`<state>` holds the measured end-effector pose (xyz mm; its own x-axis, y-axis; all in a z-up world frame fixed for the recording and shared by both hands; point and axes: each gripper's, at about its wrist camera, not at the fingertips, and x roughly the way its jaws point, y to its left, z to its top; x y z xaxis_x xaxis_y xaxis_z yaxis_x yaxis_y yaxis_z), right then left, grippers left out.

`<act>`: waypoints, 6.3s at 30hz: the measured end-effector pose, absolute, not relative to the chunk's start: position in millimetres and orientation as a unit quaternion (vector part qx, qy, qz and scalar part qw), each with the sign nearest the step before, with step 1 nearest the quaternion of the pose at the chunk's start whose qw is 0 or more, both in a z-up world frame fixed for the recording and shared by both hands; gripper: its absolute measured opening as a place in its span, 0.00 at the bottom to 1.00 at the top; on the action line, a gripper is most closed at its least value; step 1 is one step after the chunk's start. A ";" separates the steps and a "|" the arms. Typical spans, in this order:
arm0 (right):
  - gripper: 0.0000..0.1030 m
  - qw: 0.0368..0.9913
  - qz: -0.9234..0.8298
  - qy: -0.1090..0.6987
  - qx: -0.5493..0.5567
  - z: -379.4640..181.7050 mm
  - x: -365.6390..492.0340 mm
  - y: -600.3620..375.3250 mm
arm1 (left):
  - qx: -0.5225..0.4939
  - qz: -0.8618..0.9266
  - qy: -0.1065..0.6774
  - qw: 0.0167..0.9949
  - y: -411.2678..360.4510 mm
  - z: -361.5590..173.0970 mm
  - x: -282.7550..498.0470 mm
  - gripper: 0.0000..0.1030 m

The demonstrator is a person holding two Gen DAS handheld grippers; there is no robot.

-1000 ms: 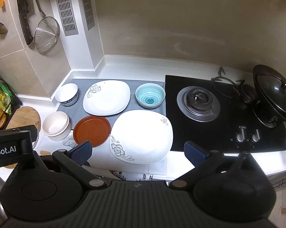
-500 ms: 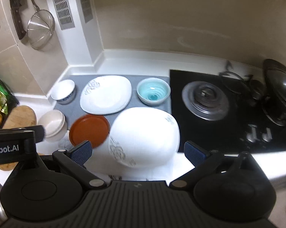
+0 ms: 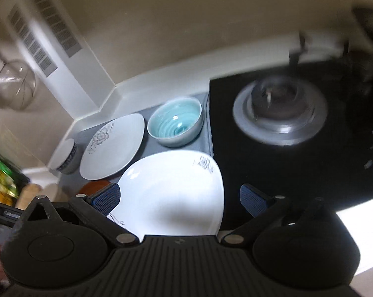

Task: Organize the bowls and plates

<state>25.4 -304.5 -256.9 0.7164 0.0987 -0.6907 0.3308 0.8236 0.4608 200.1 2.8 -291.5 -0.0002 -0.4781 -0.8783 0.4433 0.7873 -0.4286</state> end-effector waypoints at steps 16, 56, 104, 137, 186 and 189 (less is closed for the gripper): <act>0.20 0.818 0.020 0.471 0.330 -346.3 65.5 -341.9 | -0.062 -0.222 0.696 0.680 -30.8 -342.1 239.7 0.30; 0.14 0.871 0.025 0.427 0.242 -268.9 61.4 -329.2 | 0.030 -0.219 0.643 0.733 -61.6 -283.7 208.6 0.32; 0.25 0.800 0.034 0.476 0.364 -347.0 79.2 -336.1 | -0.048 -0.241 0.685 0.686 -11.8 -342.1 249.1 0.24; 0.11 0.800 0.025 0.458 0.388 -334.2 52.6 -364.1 | -0.039 -0.244 0.703 0.666 -45.0 -338.0 237.2 0.24; 0.08 0.806 0.057 0.414 0.419 -334.9 14.4 -391.9 | -0.018 -0.247 0.698 0.672 -60.3 -334.9 228.4 0.05; 0.09 0.803 0.065 0.410 0.428 -335.8 13.9 -395.3 | -0.070 -0.288 0.700 0.650 -61.2 -329.5 231.1 0.00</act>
<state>13.9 -395.3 -335.8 0.6552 0.4558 -0.6024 0.2455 0.6257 0.7405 231.1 -61.2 -329.5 -0.1456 -0.4713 -0.8699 0.2765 0.8248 -0.4931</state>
